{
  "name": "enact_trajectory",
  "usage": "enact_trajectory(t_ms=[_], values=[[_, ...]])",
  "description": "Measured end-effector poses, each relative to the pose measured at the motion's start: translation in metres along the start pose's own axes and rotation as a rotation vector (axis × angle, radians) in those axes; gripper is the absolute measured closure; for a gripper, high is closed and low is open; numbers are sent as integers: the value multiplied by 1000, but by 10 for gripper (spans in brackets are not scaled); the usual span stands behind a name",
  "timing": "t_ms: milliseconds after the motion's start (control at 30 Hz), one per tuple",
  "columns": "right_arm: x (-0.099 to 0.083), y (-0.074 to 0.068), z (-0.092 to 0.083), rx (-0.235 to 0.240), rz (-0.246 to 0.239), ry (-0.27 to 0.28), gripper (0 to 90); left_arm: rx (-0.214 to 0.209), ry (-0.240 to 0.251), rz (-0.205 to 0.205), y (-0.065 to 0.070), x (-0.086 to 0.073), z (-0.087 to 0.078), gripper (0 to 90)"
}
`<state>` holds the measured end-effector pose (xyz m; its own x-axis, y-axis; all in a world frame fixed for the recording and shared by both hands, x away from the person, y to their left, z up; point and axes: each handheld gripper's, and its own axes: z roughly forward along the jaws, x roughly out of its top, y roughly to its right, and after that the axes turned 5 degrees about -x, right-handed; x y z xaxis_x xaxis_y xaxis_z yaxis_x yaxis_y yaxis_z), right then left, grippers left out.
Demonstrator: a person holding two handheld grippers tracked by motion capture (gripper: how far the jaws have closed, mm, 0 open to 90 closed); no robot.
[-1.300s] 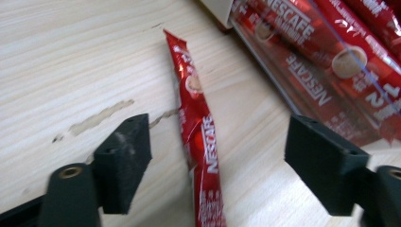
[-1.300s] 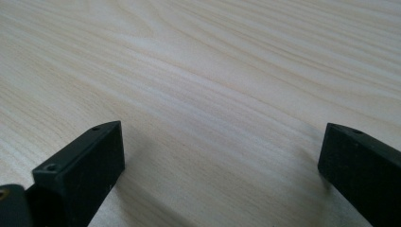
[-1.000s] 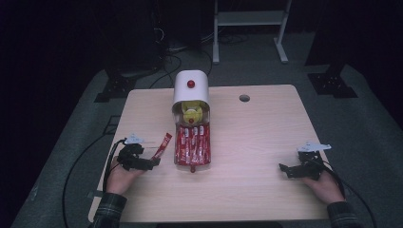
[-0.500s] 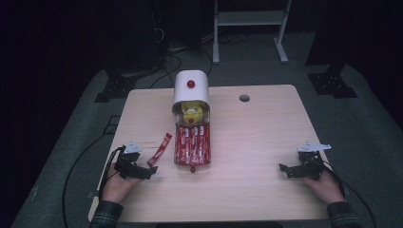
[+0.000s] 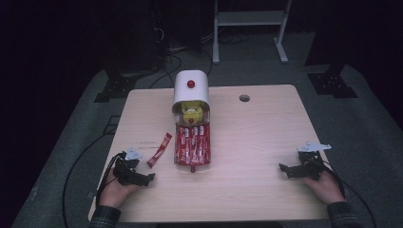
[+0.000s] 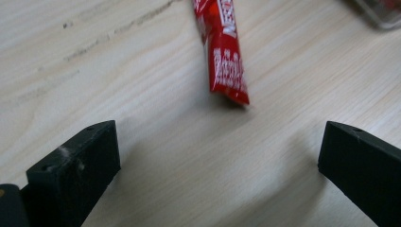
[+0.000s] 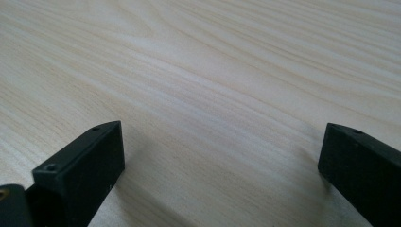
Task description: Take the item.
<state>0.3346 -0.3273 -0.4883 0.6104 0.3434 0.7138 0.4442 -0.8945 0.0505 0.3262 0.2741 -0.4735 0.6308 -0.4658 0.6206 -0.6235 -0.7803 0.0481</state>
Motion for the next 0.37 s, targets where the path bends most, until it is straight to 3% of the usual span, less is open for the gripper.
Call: enact_trajectory(t_ms=[367], values=[[0, 0, 0, 0, 0, 0, 5, -12, 56, 12, -2, -7, 0, 0]])
